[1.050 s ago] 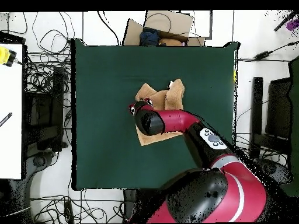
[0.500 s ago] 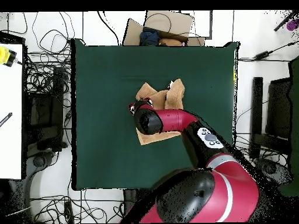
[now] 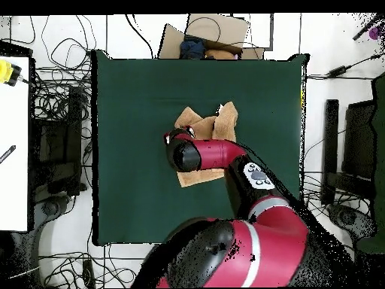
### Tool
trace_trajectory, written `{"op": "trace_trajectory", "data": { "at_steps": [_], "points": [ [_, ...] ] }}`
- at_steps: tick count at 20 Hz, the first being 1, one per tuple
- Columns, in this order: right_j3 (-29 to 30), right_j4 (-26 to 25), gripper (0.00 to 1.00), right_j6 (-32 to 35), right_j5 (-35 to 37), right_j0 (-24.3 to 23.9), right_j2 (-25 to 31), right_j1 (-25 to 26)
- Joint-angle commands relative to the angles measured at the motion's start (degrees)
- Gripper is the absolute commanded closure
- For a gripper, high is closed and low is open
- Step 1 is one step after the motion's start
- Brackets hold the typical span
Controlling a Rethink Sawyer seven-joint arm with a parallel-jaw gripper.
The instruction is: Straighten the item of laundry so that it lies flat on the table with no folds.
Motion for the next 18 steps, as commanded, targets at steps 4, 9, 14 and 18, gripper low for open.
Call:
{"op": "trace_trajectory", "data": {
  "at_steps": [4, 9, 14, 18],
  "points": [
    [2.8, 8.0, 1.0, 17.0, 6.5, 5.6, -9.9, 4.0],
    [6.1, 13.9, 1.0, 18.5, 8.4, 9.4, -12.8, 1.3],
    [6.8, 17.5, 1.0, 16.3, 10.5, 10.1, -13.7, 0.7],
    [5.8, 18.5, 1.0, 13.8, 13.2, 11.2, -14.9, 0.1]
  ]
}}
